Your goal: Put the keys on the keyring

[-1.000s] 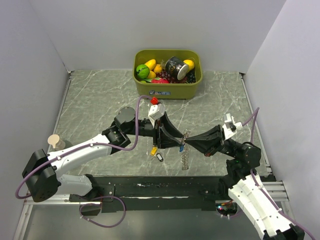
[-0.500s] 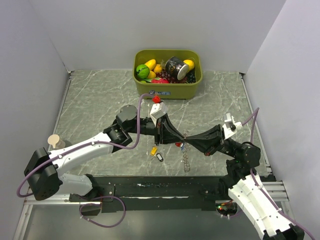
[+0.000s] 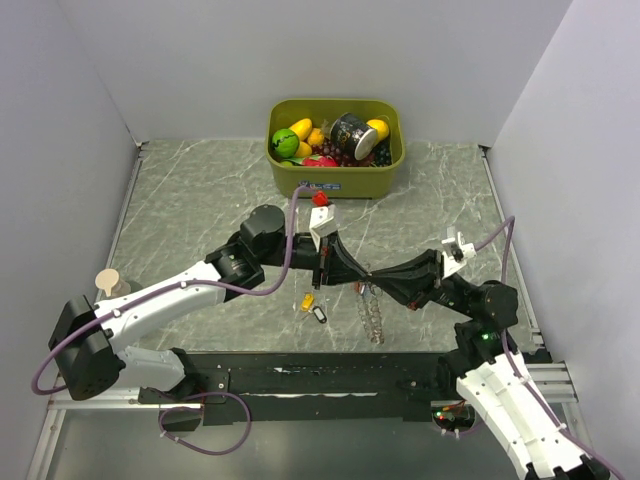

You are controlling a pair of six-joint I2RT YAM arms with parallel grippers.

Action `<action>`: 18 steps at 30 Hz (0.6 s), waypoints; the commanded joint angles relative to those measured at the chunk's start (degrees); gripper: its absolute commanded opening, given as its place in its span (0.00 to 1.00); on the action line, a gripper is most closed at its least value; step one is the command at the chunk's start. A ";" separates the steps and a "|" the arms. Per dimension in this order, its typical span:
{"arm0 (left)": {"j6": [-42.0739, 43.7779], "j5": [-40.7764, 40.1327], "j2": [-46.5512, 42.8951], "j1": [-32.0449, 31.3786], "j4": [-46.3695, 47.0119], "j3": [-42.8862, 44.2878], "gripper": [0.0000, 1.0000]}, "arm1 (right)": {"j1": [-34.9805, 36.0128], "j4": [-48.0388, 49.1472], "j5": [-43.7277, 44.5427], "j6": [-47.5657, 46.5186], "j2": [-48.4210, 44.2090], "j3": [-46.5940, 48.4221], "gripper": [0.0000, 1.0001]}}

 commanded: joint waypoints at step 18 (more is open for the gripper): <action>16.41 -22.49 -0.89 -4.68 -28.68 10.93 0.01 | 0.40 -33.22 4.60 -27.39 -2.34 13.39 0.69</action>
